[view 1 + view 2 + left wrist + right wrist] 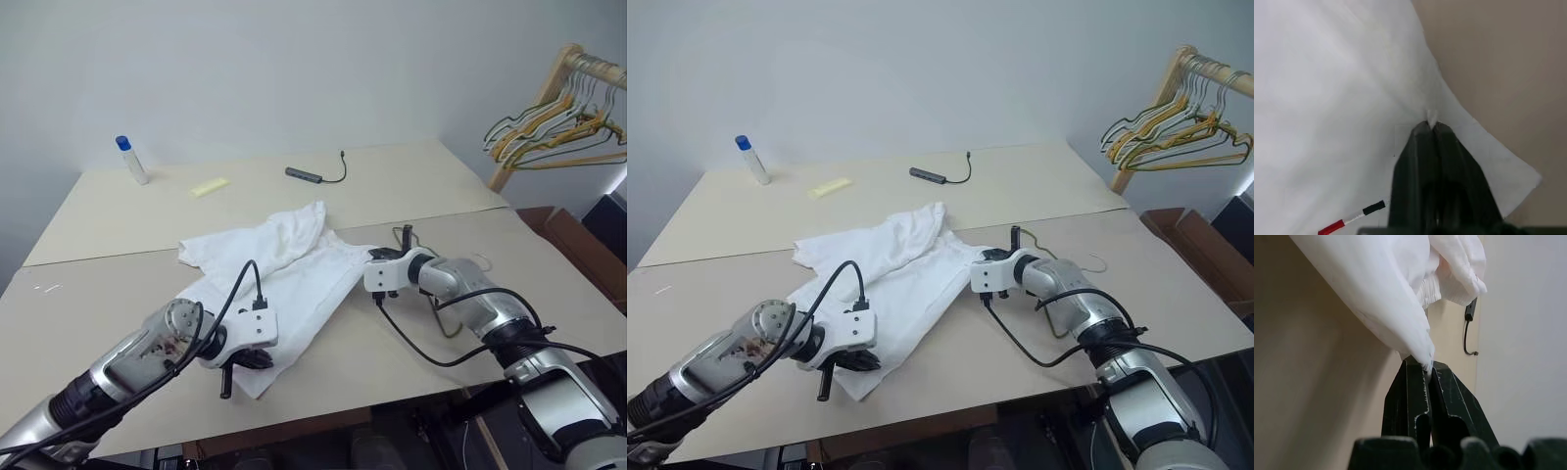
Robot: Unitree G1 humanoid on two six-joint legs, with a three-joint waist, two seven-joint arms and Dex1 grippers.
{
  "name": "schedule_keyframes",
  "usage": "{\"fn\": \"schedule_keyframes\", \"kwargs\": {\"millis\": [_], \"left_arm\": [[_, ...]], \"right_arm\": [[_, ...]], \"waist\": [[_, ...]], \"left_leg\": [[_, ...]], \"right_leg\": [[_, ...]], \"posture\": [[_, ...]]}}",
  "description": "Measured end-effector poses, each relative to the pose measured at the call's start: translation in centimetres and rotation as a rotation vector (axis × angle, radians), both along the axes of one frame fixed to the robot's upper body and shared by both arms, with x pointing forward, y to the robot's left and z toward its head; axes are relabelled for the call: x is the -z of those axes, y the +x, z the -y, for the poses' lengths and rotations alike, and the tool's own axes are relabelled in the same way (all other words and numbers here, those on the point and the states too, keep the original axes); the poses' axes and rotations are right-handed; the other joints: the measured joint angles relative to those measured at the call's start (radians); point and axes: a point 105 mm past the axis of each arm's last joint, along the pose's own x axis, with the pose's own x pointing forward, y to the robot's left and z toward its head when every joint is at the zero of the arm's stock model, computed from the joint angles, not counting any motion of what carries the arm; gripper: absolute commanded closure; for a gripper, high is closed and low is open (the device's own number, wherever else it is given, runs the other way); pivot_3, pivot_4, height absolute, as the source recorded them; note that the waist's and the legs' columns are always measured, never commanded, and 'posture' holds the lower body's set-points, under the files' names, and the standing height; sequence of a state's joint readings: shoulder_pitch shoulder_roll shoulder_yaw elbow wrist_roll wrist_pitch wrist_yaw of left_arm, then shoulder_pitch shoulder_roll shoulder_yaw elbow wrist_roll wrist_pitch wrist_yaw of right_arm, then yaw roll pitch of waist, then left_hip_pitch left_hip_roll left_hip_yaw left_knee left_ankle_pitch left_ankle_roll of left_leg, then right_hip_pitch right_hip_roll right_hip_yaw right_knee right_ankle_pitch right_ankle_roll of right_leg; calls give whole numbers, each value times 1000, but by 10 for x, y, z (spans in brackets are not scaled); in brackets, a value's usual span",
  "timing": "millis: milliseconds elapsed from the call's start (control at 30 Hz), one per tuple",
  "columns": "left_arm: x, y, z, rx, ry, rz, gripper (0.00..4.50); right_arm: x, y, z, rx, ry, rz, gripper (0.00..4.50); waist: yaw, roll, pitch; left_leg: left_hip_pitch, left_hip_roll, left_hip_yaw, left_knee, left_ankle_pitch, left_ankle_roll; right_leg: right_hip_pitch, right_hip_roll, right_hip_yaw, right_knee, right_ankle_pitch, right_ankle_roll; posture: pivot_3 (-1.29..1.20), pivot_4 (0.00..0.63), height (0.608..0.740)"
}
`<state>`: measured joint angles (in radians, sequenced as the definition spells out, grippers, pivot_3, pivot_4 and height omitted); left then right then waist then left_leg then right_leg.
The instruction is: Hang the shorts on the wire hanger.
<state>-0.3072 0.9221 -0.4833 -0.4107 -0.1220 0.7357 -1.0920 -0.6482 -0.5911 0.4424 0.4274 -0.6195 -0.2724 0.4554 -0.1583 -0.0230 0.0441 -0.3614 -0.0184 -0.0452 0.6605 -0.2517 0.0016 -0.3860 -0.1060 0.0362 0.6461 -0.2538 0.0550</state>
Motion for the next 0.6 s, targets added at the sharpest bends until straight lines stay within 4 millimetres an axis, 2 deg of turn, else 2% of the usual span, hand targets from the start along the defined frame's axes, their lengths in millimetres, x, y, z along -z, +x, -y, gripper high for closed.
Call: {"fn": "schedule_keyframes", "kwargs": {"millis": [100, 200, 300, 433, 500, 600], "left_arm": [[1, 3, -7, 19, 4, 28, 4478], [1, 16, -19, 11, 13, 83, 4478], [-2, 39, -45, -47, 72, 159, 4478], [-14, 80, -88, -141, 178, 317, 4478], [-26, 99, -102, -152, 211, 410, 4478], [-35, 108, -111, -131, 218, 463, 4478]], "right_arm": [[0, -1, 2, 4, 13, -15, 4500], [-5, -4, 4, 22, 62, -31, 4500], [-8, -7, 5, 52, 106, -49, 4500], [-8, -17, -7, 61, 157, -70, 4500], [-7, -25, -10, 54, 165, -79, 4500], [-6, -36, -13, 36, 170, -85, 4500]], "waist": [[-1, 0, 0], [4, 0, 0], [6, 0, 0], [9, 0, 0], [14, 0, 0], [19, 0, 0]], "left_leg": [[0, 0, 0, 0, 0, 0], [1, 0, 0, 0, 0, 0], [3, 0, 0, 0, 0, 0], [-1, 0, 0, 0, 0, 0], [-5, -1, 0, 1, 0, 0], [-8, -2, 0, 1, 0, 0]], "right_leg": [[0, 1, 0, 0, 0, 0], [1, 1, 0, 1, 0, -1], [2, 1, 1, 1, 1, -1], [-1, 1, 0, 0, 1, 0], [-4, 0, -1, 0, 1, 0], [-7, -2, -1, 0, 1, 1]], "posture": [[-102, 0, 740], [-103, 0, 740], [-106, 0, 740], [-110, 0, 740], [-111, 0, 740], [-115, 0, 740]]}}
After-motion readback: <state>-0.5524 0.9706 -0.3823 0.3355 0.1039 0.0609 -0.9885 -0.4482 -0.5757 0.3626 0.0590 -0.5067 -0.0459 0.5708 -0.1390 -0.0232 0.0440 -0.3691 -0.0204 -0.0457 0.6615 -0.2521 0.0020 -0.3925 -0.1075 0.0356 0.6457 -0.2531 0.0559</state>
